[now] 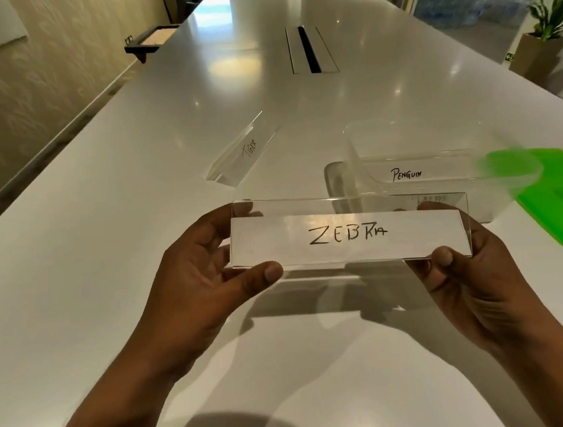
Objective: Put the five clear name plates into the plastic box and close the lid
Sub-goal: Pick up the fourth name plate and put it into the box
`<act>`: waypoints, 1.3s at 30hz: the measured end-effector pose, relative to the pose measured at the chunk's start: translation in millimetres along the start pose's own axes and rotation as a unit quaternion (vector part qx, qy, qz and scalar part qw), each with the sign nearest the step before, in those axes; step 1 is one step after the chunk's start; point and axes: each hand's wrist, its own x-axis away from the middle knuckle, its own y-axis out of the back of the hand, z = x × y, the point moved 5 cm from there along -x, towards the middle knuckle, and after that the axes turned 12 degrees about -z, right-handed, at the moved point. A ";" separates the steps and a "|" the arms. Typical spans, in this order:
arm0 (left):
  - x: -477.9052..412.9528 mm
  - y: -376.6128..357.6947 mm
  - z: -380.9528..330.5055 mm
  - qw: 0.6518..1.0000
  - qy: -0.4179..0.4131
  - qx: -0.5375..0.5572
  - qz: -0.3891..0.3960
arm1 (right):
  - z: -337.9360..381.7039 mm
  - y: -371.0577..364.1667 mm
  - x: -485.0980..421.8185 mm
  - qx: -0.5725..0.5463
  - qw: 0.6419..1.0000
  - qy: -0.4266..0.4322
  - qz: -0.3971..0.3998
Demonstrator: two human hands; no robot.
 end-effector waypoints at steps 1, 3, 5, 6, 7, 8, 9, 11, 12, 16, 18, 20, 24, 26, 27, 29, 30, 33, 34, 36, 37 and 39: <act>-0.3 -0.4 0.1 1.000 -0.001 0.007 -0.003 | 0.7 -0.4 0.4 0.003 1.000 0.001 -0.004; -0.8 -1.2 0.5 1.000 -0.002 0.018 -0.005 | 2.2 -0.2 0.4 0.010 1.000 0.002 -0.011; -0.7 -1.6 0.4 1.000 -0.005 0.024 -0.002 | 3.3 -0.3 0.5 0.015 1.000 0.000 -0.015; -0.8 -1.6 0.2 1.000 -0.004 0.028 -0.003 | 4.1 -0.7 0.6 0.017 1.000 0.001 -0.015; -0.9 -1.4 0.5 0.999 -0.001 0.034 -0.005 | 4.5 -1.3 0.9 0.019 1.000 0.001 -0.013; -1.0 -1.0 1.1 0.999 0.003 0.042 -0.007 | 4.9 -1.9 1.0 0.020 1.000 0.000 -0.012; -1.3 -0.9 1.6 0.999 0.007 0.049 -0.010 | 4.9 -2.6 1.0 0.019 1.000 -0.001 -0.012; -1.3 -0.4 2.2 0.998 0.014 0.059 -0.014 | 4.4 -3.8 0.5 0.017 1.000 -0.003 -0.012; -1.3 -0.2 2.0 0.998 0.016 0.062 -0.016 | 3.9 -4.5 0.2 0.018 1.000 -0.004 -0.012; -0.9 0.6 0.4 0.997 0.022 0.065 -0.024 | 2.8 -5.6 -0.3 0.016 1.000 -0.008 -0.009; -0.7 2.0 1.1 0.997 0.026 0.068 -0.030 | 2.6 -6.0 0.0 0.019 1.000 -0.009 -0.005; -0.1 2.7 1.7 0.997 0.026 0.072 -0.030 | 2.4 -6.1 0.0 0.019 1.000 -0.008 -0.001; -0.4 2.3 1.7 0.996 0.023 0.079 -0.032 | 2.3 -5.5 -0.7 0.026 1.000 -0.010 -0.004; -0.6 1.7 2.2 0.996 0.023 0.084 -0.034 | 2.7 -4.2 -0.8 0.031 0.999 -0.011 -0.010; -0.6 1.3 2.3 0.996 0.022 0.085 -0.034 | 2.9 -3.4 -0.7 0.036 0.999 -0.009 -0.012; -0.5 0.4 2.4 0.995 0.021 0.089 -0.031 | 4.0 -2.8 -0.4 0.048 0.999 -0.007 -0.018; -0.5 0.1 2.4 0.995 0.022 0.091 -0.031 | 4.3 -2.5 -0.6 0.052 0.998 -0.008 -0.023; -0.3 -0.9 1.8 0.995 0.023 0.093 -0.033 | 5.0 -2.3 -0.8 0.053 0.998 -0.009 -0.026; -0.6 -1.3 1.4 0.995 0.022 0.093 -0.033 | 5.6 -2.6 -0.5 0.053 0.998 -0.008 -0.026; -0.6 -2.0 0.7 0.995 0.022 0.095 -0.032 | 6.3 -3.1 -0.2 0.053 0.998 -0.006 -0.025; -0.7 -2.2 0.7 0.995 0.024 0.096 -0.032 | 6.8 -3.4 0.2 0.053 0.998 -0.005 -0.022; -1.1 -2.6 0.7 0.995 0.024 0.094 -0.035 | 8.5 -3.7 0.1 0.060 0.998 0.002 -0.013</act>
